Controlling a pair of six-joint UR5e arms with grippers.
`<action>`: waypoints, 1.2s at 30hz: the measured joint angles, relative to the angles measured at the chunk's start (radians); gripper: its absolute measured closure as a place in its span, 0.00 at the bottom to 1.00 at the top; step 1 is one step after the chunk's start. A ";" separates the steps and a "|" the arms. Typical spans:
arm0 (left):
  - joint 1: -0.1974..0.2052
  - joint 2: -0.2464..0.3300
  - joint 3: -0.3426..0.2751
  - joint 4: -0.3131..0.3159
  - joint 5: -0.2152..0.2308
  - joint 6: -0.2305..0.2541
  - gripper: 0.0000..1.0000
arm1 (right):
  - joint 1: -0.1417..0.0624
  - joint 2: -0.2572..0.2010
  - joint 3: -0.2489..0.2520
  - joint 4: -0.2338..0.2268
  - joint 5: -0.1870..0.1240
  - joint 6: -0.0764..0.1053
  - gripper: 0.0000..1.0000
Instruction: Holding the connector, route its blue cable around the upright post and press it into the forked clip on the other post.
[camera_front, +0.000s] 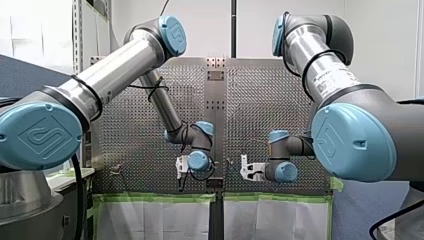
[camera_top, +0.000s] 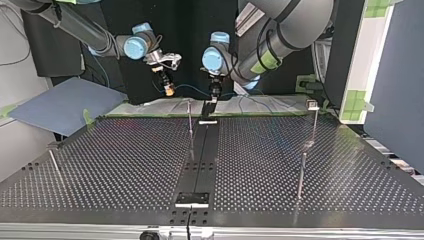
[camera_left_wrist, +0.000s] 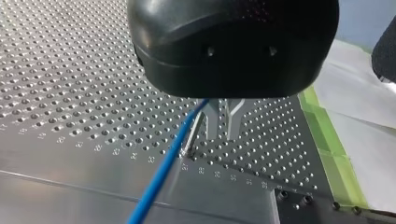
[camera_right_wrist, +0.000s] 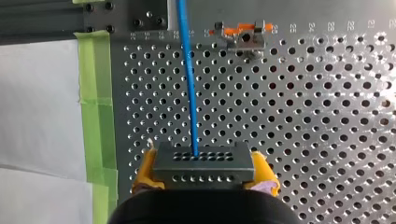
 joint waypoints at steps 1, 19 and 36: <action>0.000 0.000 -0.002 0.004 -0.003 0.000 0.88 | -0.001 0.000 -0.001 0.000 0.000 0.000 1.00; -0.028 -0.024 -0.006 0.063 0.017 -0.024 0.88 | -0.023 0.001 -0.014 0.003 0.008 0.006 1.00; -0.030 -0.070 0.002 0.121 0.024 -0.040 0.88 | -0.062 0.003 -0.030 0.005 0.013 0.015 1.00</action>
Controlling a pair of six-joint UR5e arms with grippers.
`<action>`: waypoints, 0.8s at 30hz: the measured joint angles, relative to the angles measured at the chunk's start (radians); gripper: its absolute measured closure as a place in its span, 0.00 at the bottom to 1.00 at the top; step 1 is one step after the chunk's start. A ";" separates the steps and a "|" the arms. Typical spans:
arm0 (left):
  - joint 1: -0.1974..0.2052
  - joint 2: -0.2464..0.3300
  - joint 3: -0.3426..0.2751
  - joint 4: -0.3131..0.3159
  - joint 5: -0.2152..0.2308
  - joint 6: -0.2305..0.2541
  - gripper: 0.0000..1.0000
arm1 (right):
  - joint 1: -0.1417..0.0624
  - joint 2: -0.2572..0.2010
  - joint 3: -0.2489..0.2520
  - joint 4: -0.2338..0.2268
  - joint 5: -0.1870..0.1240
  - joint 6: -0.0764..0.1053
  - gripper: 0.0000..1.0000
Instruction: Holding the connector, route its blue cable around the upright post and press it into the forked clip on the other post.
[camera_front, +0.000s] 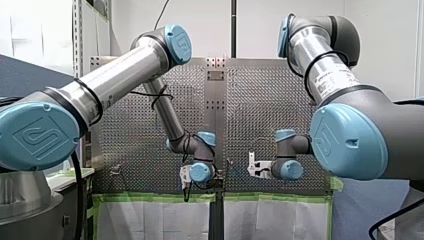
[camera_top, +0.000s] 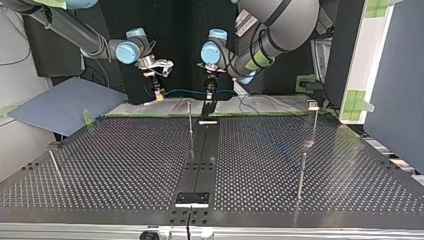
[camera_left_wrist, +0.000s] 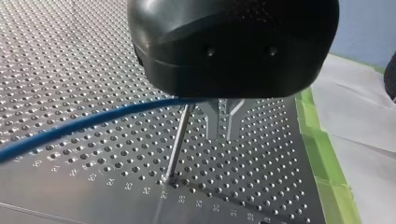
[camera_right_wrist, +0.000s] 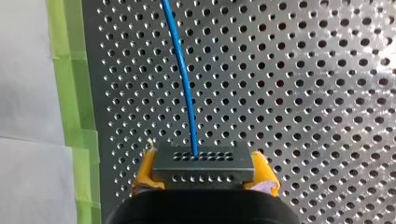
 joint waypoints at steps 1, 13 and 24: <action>0.000 0.000 0.001 0.001 0.000 -0.001 0.88 | -0.002 0.000 -0.001 0.000 0.000 0.001 1.00; 0.001 0.000 0.022 0.000 0.000 -0.025 1.00 | -0.024 0.003 -0.026 0.014 -0.007 0.007 1.00; 0.001 0.000 0.023 -0.002 -0.003 -0.023 1.00 | -0.028 0.006 -0.029 0.024 -0.007 0.002 1.00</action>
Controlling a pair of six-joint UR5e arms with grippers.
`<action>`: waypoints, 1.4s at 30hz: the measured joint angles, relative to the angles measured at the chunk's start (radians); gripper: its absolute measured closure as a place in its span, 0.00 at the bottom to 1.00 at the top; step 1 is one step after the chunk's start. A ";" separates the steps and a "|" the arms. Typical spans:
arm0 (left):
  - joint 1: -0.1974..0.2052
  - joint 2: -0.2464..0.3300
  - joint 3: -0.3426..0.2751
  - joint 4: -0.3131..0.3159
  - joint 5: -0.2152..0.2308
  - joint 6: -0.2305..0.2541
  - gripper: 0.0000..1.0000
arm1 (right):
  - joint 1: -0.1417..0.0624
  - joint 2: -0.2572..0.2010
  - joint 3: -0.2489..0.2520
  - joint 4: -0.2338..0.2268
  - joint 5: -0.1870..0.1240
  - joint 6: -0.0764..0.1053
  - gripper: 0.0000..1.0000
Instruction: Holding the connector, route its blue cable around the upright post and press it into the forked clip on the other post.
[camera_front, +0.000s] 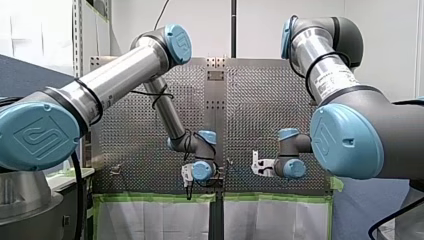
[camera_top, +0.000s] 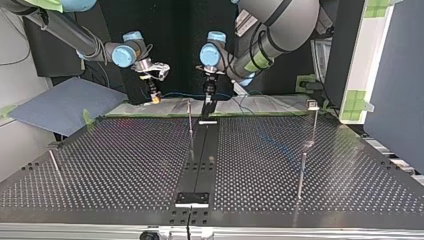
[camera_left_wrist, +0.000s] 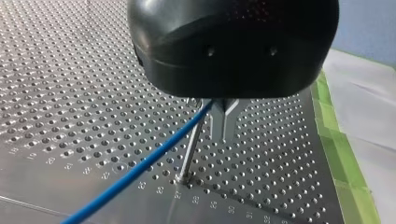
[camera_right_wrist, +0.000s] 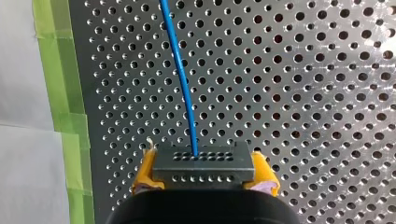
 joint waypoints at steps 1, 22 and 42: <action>0.000 0.000 0.000 0.000 -0.002 0.000 1.00 | 0.000 0.000 0.000 0.000 0.000 0.000 1.00; -0.004 -0.002 0.021 0.006 0.037 -0.006 1.00 | -0.016 0.003 -0.013 0.000 0.000 0.003 1.00; -0.014 -0.002 0.043 -0.031 0.074 -0.048 1.00 | -0.037 0.003 -0.019 0.020 0.027 0.001 1.00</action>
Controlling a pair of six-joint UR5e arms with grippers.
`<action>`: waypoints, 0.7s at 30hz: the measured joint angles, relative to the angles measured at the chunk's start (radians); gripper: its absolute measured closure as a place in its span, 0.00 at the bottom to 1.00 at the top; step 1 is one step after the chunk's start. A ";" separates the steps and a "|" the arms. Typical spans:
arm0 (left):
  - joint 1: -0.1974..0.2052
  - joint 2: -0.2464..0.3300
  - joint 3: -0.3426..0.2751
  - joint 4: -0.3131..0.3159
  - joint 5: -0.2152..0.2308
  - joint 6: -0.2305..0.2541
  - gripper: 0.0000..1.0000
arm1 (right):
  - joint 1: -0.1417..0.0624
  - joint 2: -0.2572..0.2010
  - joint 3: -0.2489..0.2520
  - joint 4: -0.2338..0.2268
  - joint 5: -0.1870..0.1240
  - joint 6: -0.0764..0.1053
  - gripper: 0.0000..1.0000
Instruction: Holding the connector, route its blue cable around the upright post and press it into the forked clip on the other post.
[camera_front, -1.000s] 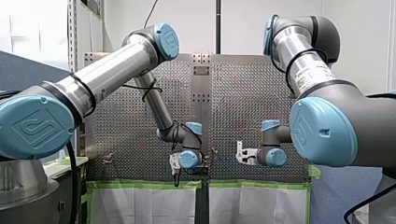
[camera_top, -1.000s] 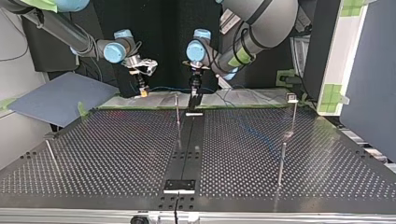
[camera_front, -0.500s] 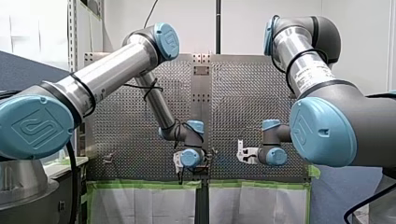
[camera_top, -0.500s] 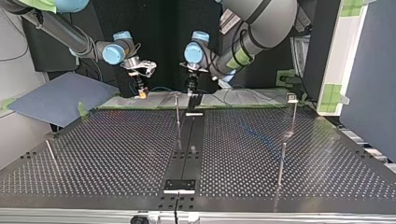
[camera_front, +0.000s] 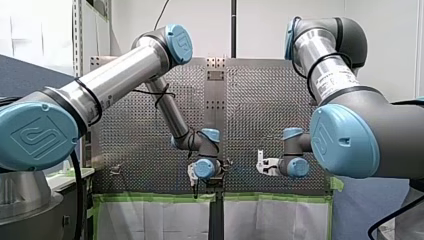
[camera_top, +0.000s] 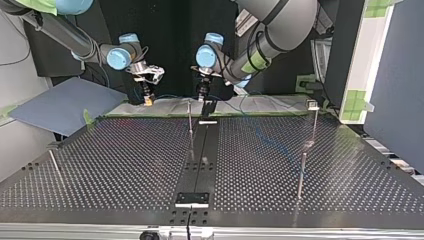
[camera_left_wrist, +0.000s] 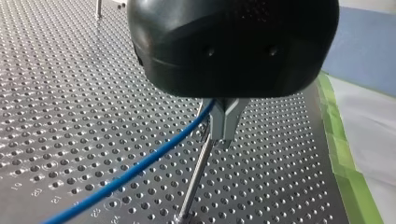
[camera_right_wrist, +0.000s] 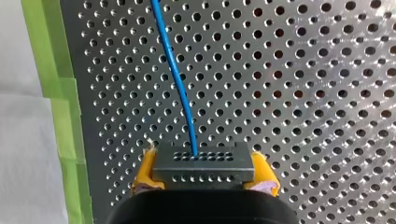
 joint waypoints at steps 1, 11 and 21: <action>0.000 0.000 0.000 0.000 0.000 0.000 1.00 | -0.001 0.000 0.000 0.000 0.001 0.000 1.00; 0.001 0.000 0.000 -0.001 0.015 -0.014 1.00 | -0.002 0.000 0.000 -0.001 -0.001 0.000 1.00; 0.014 0.000 0.013 0.002 0.046 -0.045 1.00 | 0.007 0.000 -0.013 -0.002 -0.008 -0.002 1.00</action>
